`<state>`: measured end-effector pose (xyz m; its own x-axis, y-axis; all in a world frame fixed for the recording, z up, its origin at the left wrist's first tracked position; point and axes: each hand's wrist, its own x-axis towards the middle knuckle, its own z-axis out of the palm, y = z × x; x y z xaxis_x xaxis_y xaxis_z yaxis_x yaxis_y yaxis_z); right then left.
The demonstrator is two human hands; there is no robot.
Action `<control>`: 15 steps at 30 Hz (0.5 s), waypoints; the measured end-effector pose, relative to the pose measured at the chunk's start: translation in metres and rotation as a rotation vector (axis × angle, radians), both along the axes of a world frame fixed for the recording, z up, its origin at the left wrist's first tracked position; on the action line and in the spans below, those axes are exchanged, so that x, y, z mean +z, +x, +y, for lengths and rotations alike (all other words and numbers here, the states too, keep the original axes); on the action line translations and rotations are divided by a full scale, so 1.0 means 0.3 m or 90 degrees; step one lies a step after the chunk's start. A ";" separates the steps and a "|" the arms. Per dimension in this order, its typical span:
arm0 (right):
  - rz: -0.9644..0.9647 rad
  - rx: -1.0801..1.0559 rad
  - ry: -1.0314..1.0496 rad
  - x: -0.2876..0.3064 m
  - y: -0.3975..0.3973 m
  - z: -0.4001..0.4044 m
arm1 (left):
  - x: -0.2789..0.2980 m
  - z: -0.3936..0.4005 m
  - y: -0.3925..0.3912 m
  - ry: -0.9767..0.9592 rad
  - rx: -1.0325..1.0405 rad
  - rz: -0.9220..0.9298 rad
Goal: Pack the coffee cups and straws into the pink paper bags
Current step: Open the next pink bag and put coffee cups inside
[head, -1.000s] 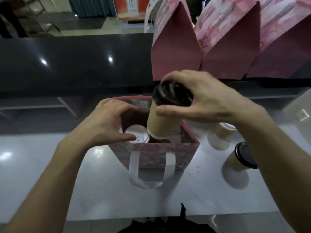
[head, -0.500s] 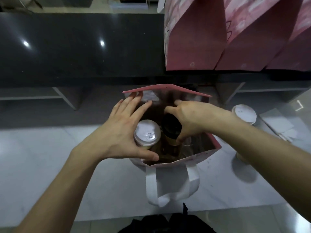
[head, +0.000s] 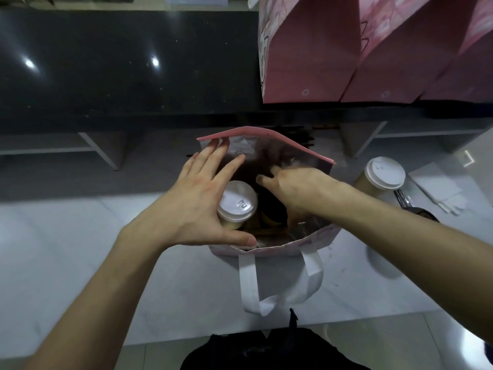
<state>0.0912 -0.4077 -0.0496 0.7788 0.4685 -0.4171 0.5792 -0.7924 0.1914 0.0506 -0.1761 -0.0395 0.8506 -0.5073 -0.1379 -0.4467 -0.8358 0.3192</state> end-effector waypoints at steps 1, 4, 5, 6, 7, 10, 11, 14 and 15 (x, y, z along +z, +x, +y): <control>-0.010 0.005 0.001 0.002 0.001 -0.004 | 0.001 0.000 -0.002 -0.001 -0.001 -0.003; -0.018 0.019 -0.004 0.003 0.001 -0.014 | 0.003 -0.003 -0.008 -0.002 -0.001 -0.009; -0.019 0.023 -0.004 0.002 0.000 -0.016 | 0.003 -0.004 -0.010 -0.003 0.002 -0.009; -0.018 0.023 -0.003 0.001 -0.001 -0.018 | 0.003 -0.006 -0.012 -0.004 0.006 -0.010; -0.016 0.022 -0.002 0.001 -0.002 -0.020 | 0.003 -0.007 -0.015 -0.004 0.009 -0.010; -0.015 0.024 0.002 0.007 -0.003 -0.021 | 0.010 -0.011 -0.021 0.004 0.014 -0.008; -0.014 0.026 0.000 0.012 -0.005 -0.020 | 0.016 -0.014 -0.023 0.006 0.018 -0.008; -0.002 0.000 0.022 0.052 -0.027 -0.027 | 0.057 -0.021 -0.031 0.005 0.036 -0.057; -0.007 -0.014 0.057 0.077 -0.039 -0.036 | 0.076 -0.023 -0.035 0.009 0.041 -0.092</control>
<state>0.0796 -0.4184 -0.0265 0.7934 0.4863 -0.3661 0.5598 -0.8190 0.1255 0.0400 -0.1831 -0.0168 0.8931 -0.4495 -0.0187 -0.4320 -0.8684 0.2434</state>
